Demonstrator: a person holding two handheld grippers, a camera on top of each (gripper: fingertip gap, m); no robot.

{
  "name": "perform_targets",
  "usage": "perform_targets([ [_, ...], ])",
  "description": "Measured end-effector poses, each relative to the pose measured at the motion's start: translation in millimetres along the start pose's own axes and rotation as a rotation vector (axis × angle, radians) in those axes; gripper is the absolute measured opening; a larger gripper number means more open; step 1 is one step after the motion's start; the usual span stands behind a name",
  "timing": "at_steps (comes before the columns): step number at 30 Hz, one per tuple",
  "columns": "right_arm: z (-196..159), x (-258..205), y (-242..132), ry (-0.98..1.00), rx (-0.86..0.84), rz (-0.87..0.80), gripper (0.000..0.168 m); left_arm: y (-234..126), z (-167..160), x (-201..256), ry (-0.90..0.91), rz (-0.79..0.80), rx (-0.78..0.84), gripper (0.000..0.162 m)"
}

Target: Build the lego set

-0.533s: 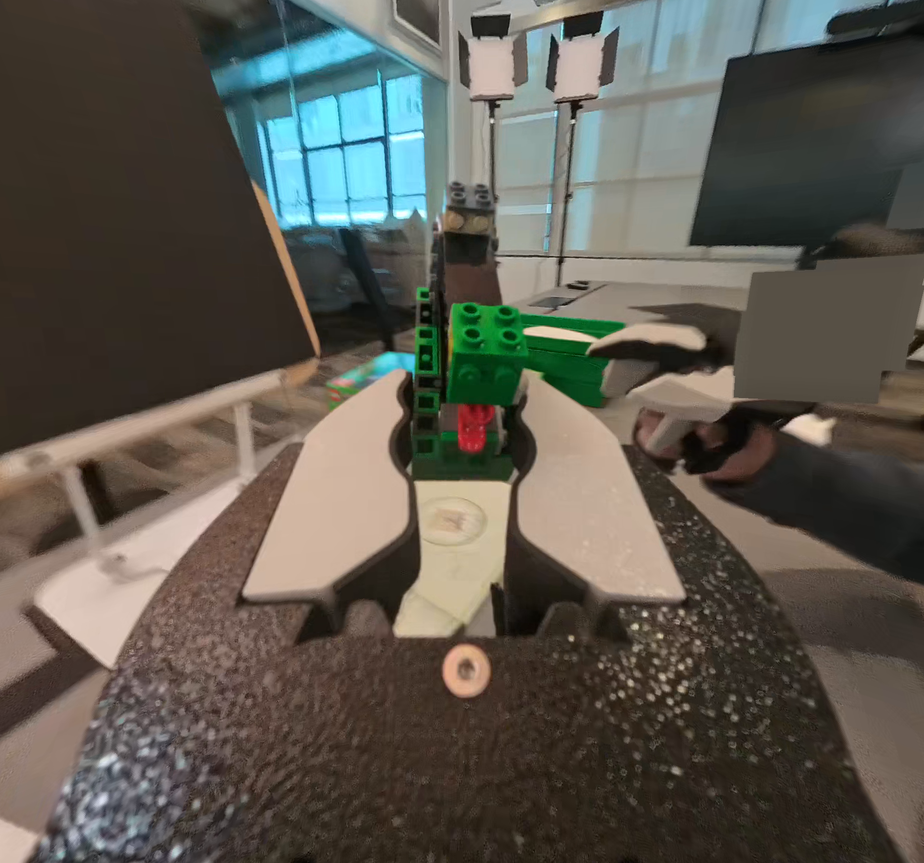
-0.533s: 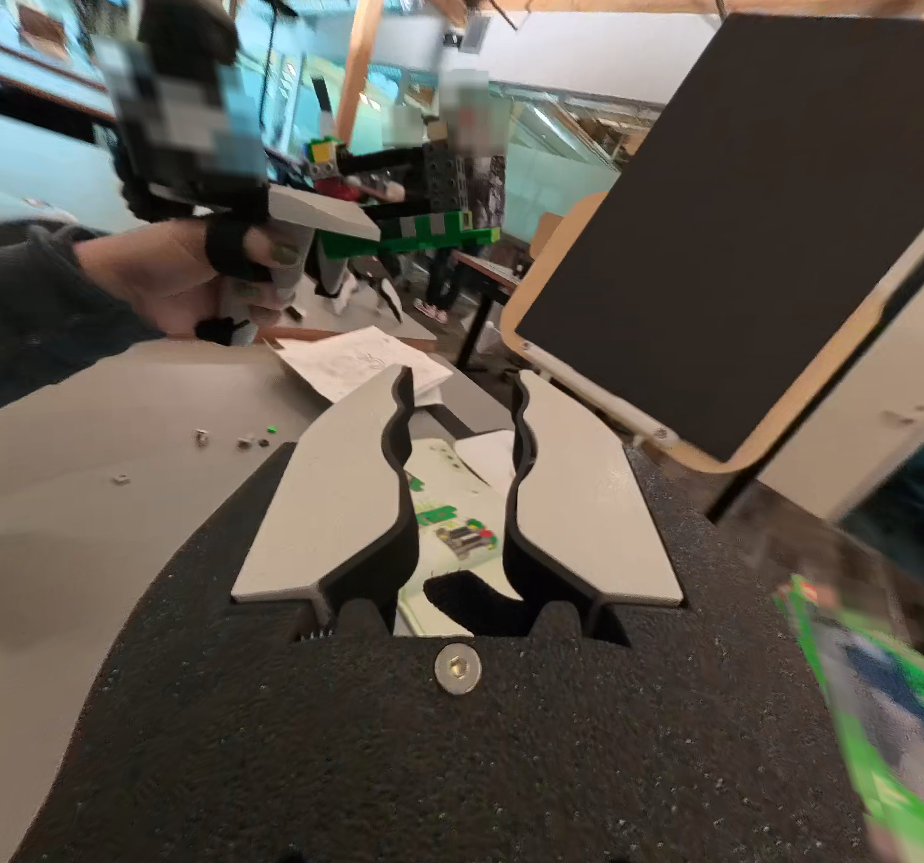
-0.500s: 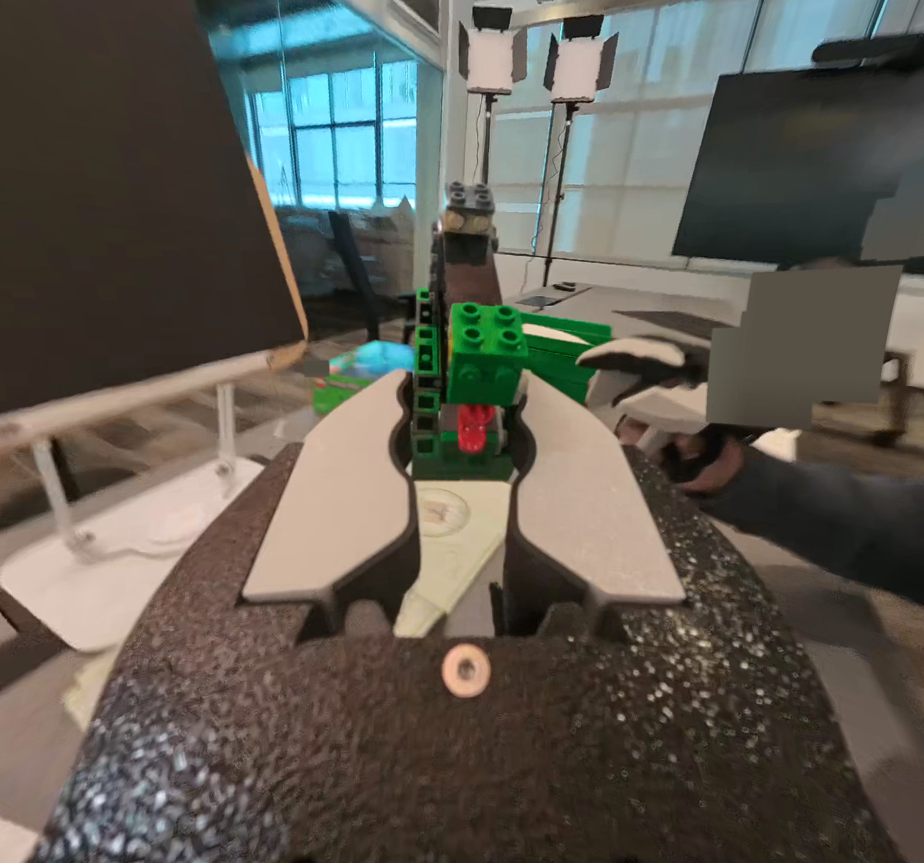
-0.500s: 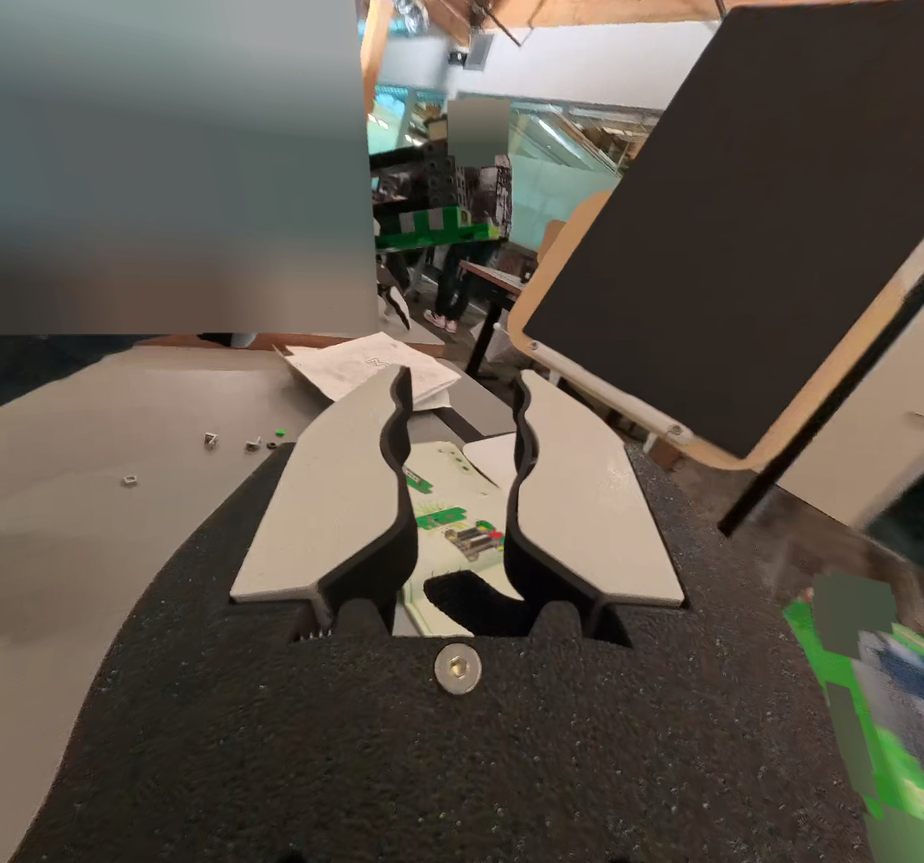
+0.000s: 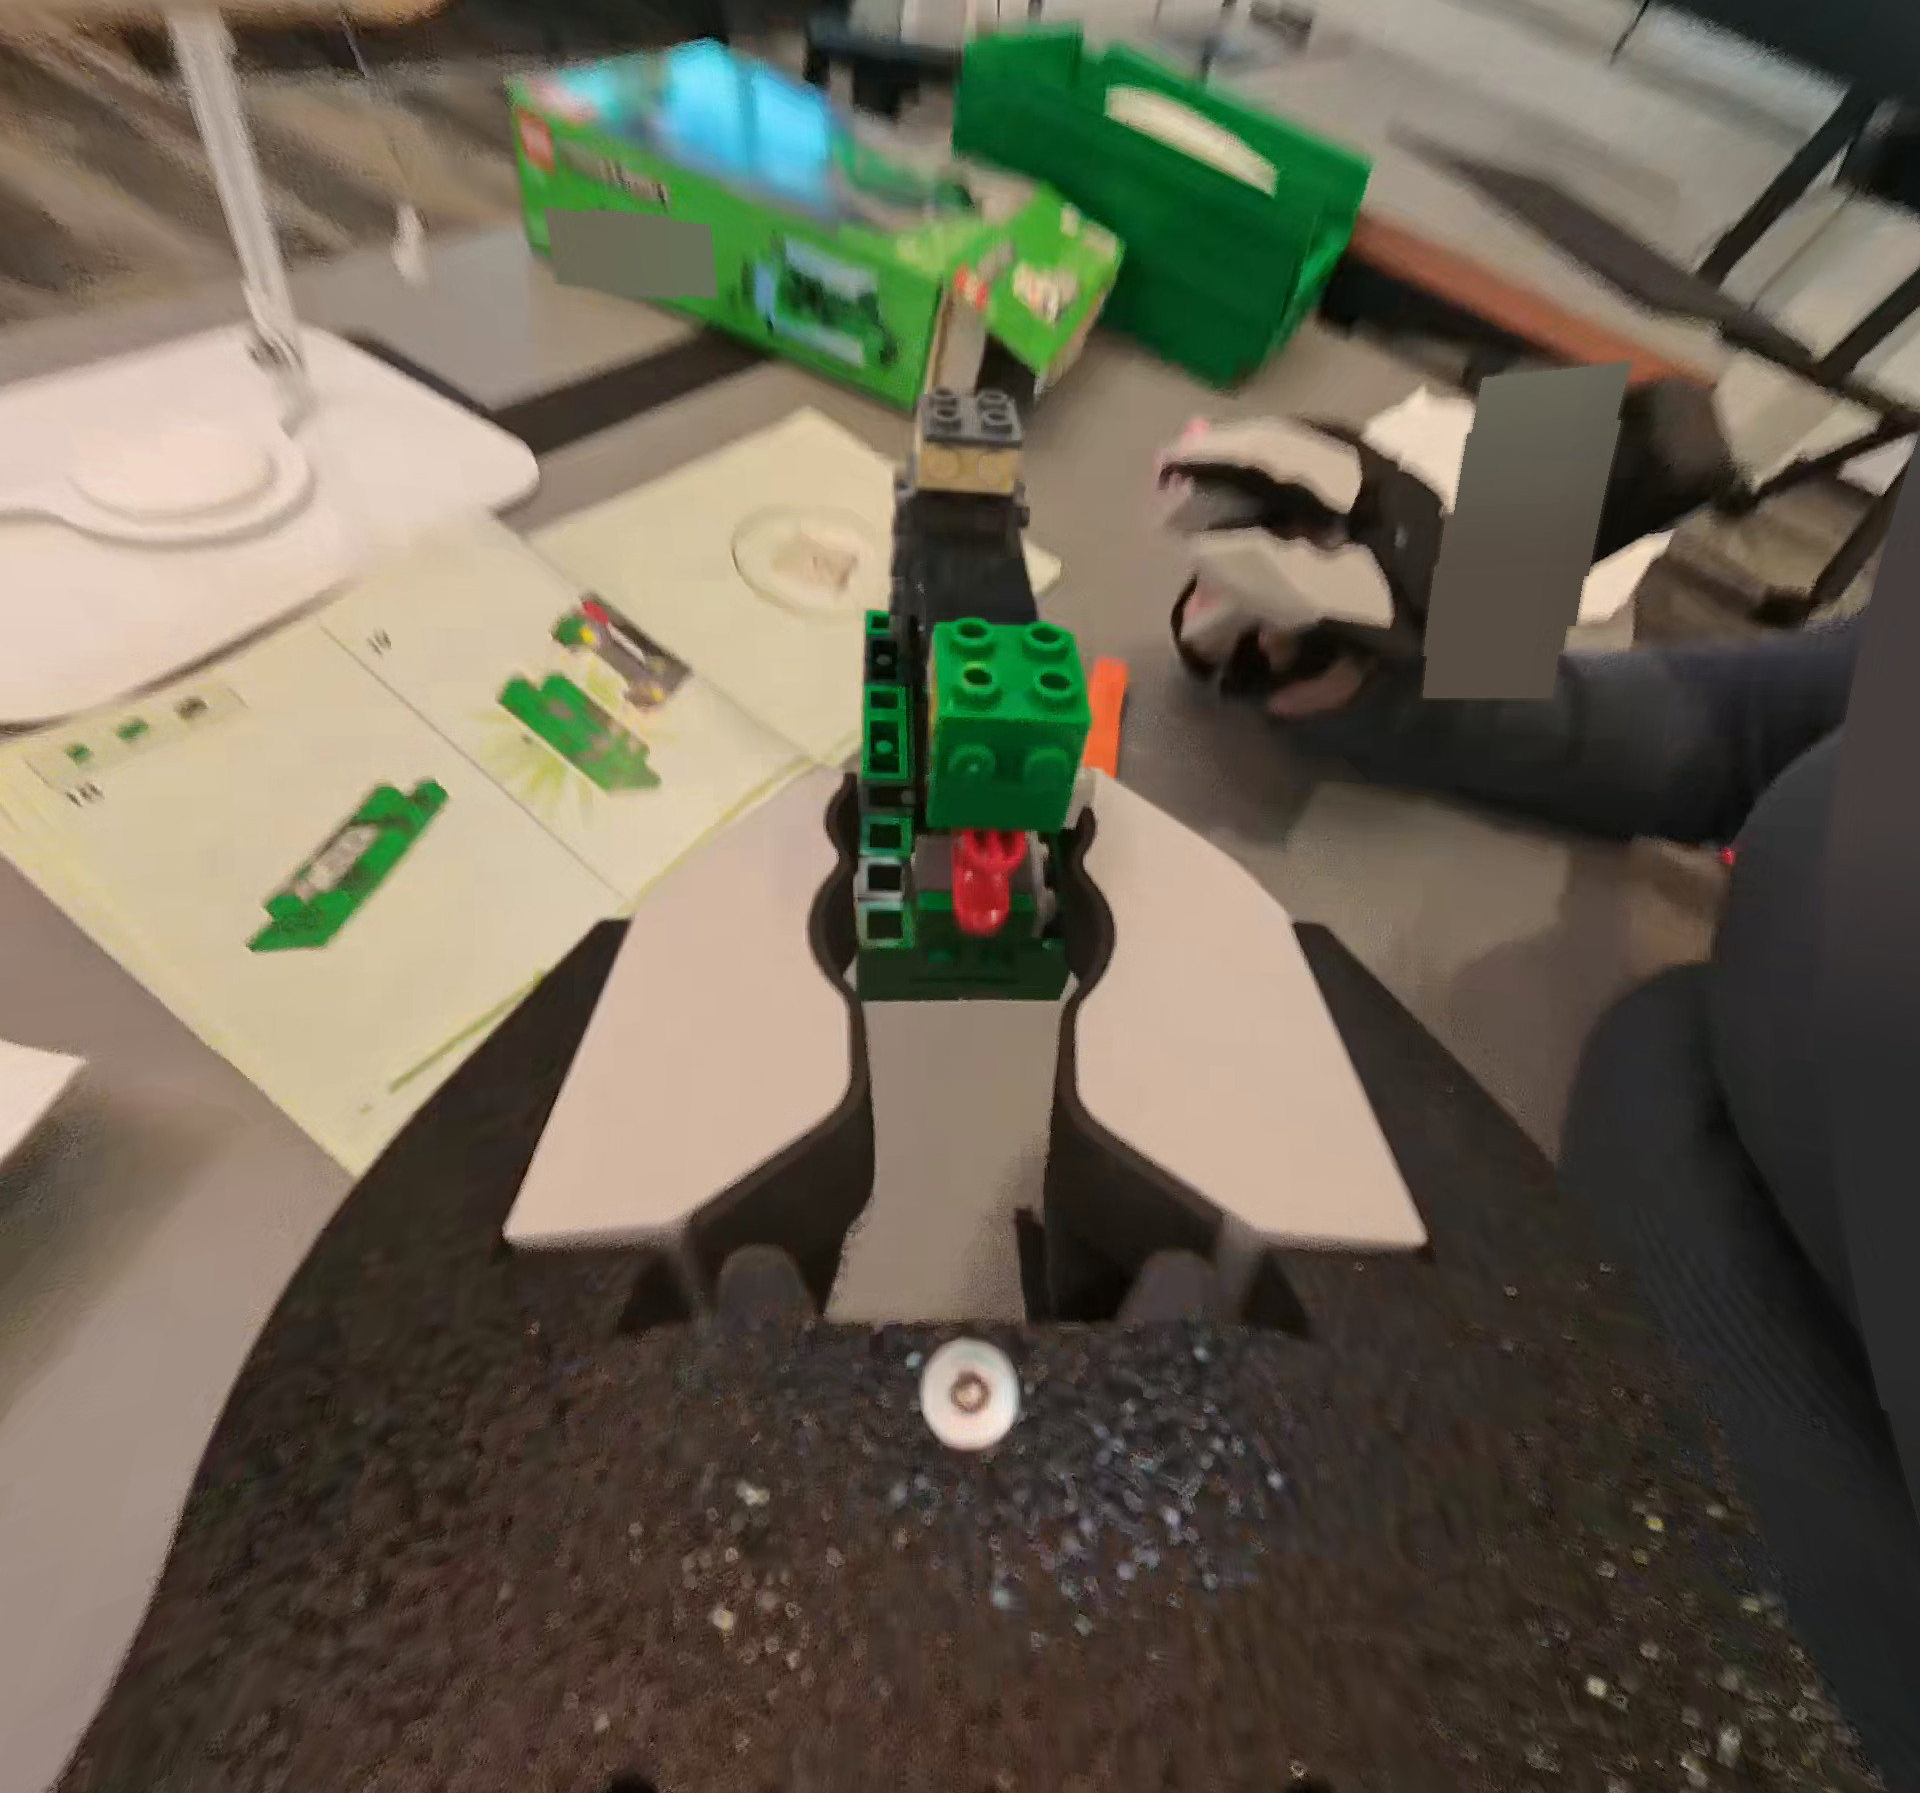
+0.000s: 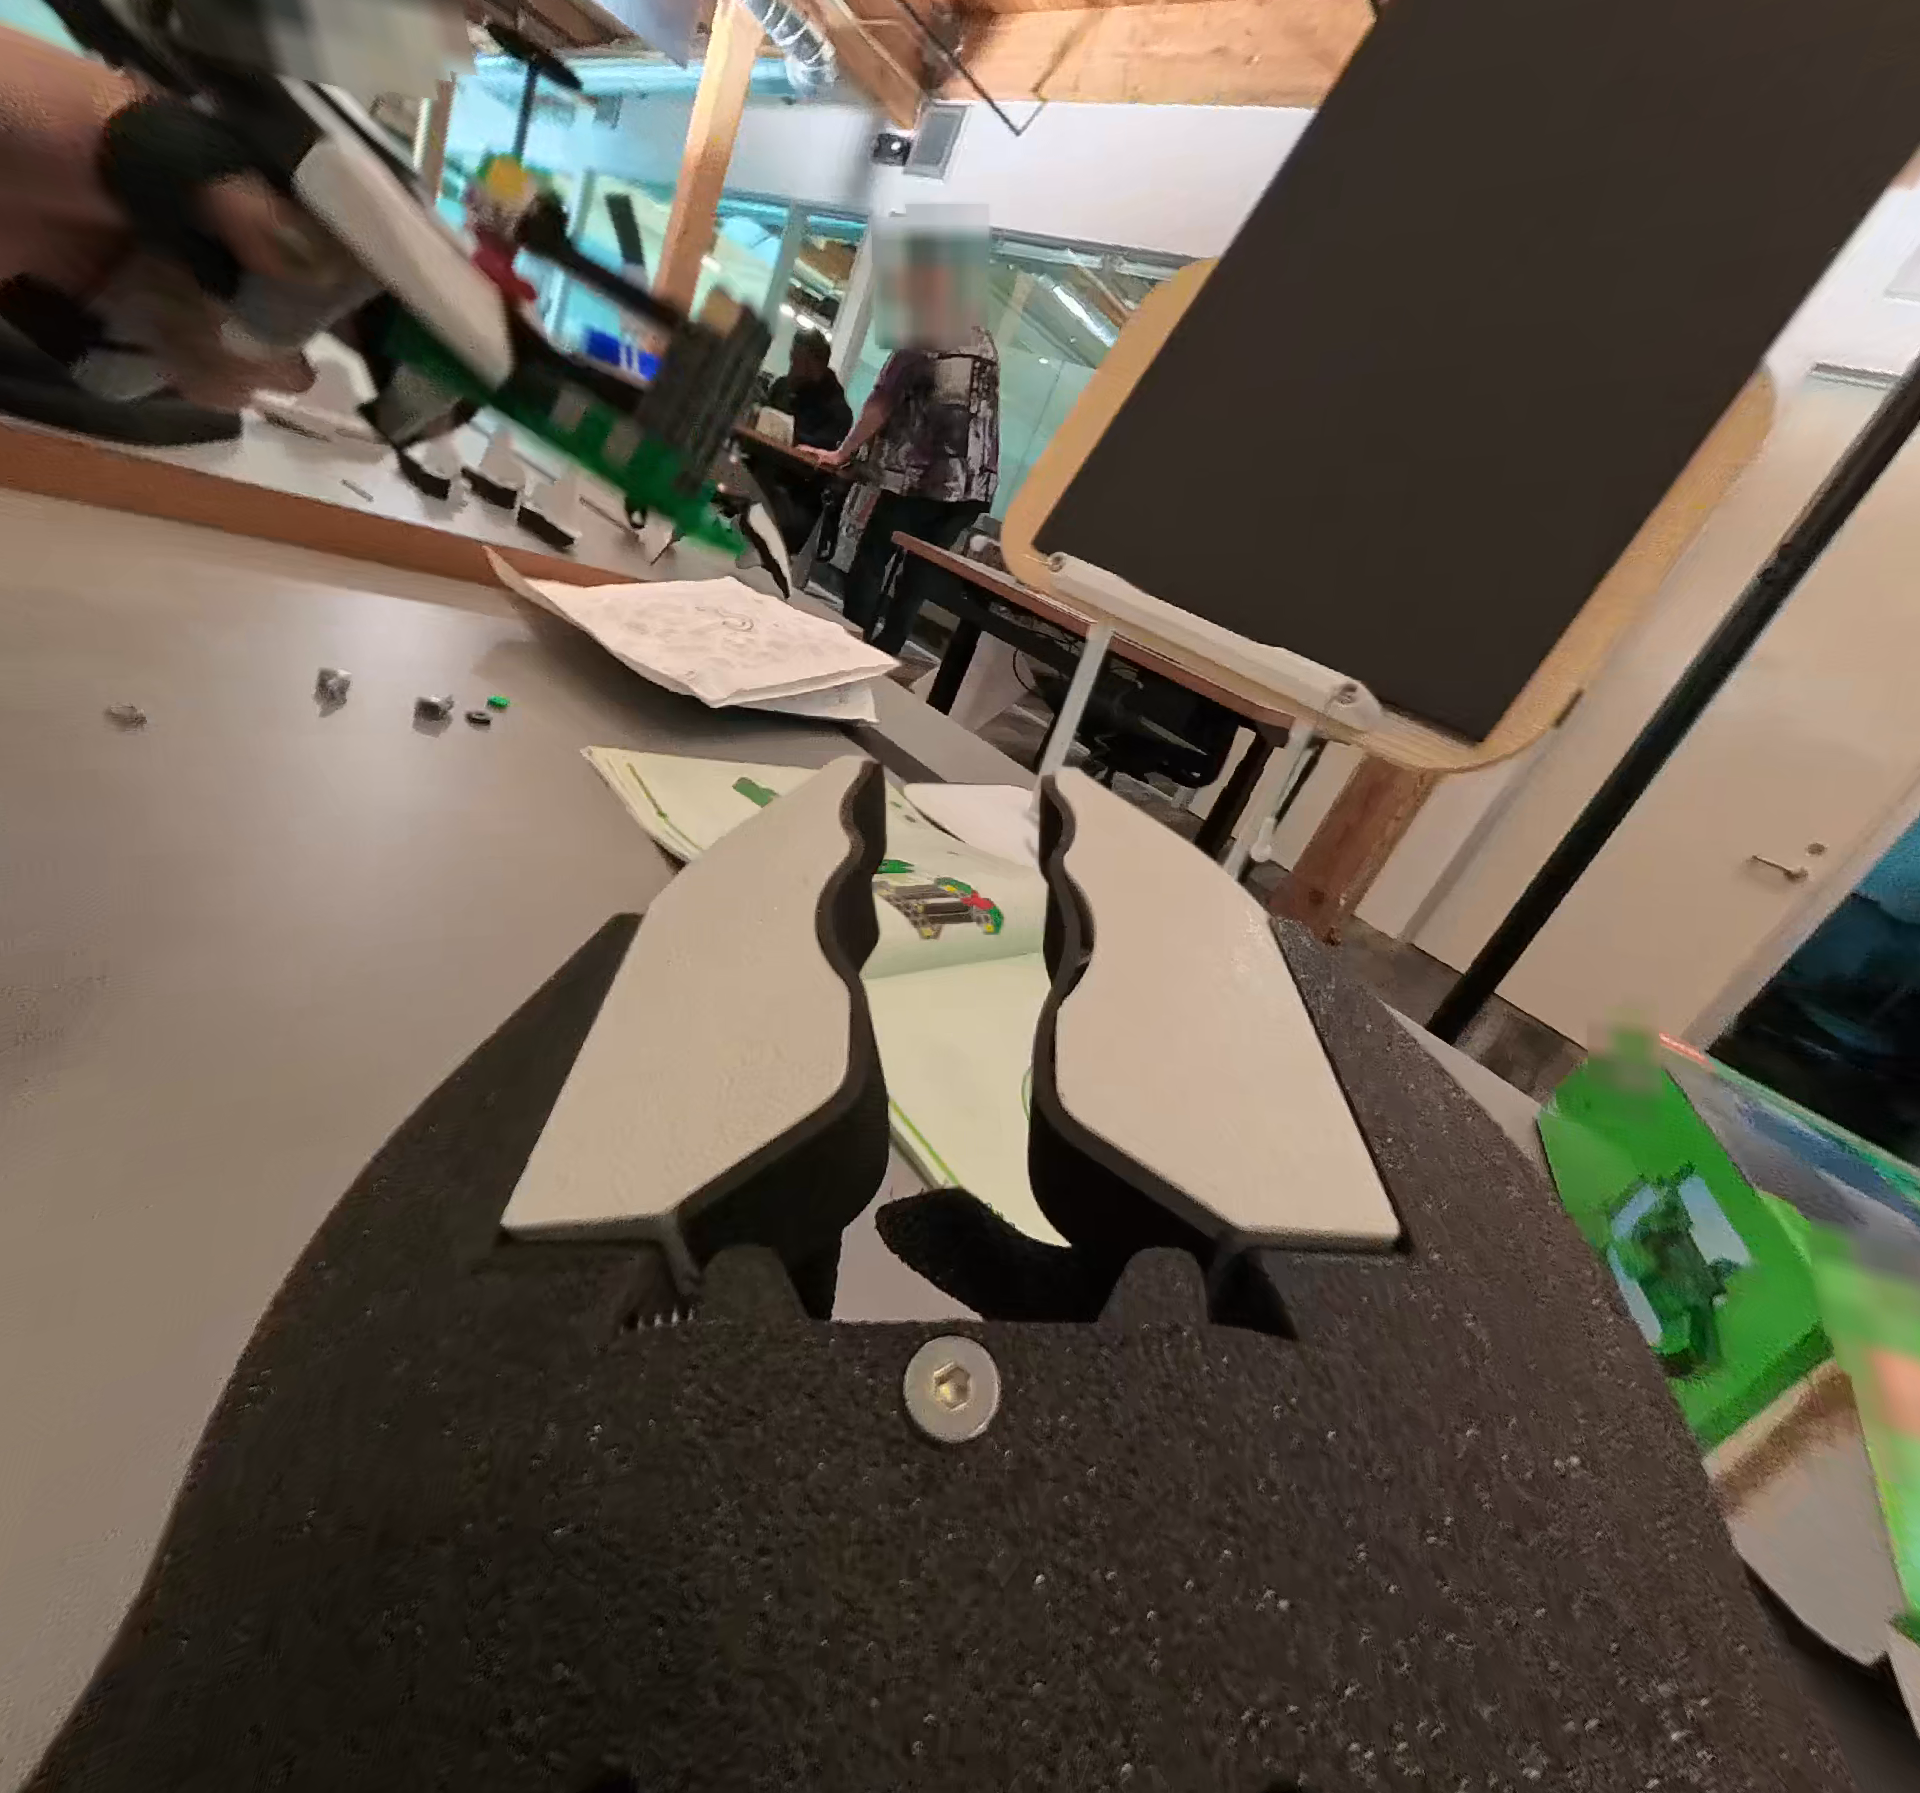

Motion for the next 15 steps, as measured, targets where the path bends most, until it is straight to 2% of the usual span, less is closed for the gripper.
perform_targets([
  [3, -5, 10, -6, 0.064, 0.009, -0.024, 0.028, 17, -3, 12, 0.061, -0.019, -0.164, 0.036],
  [8, -6, 19, -20, 0.070, 0.008, -0.069, 0.028, 47, -2, 28, 0.092, -0.097, -0.323, 0.036],
  [12, -6, 22, -51, -0.012, -0.067, -0.137, 0.028, 71, 7, 42, 0.104, -0.136, -0.414, 0.036],
  [15, -3, 25, -78, -0.004, -0.059, -0.174, 0.028, 88, 16, 54, 0.129, -0.144, -0.507, 0.036],
])
Point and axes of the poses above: each gripper's, where its closed fingertips meet, y out along the fingers, z out of its top, x = y × z across the jaws, the point moved 10 cm from there along -y, back along the fingers, and after that the axes turned 12 degrees about z, right-handed, at the moved point
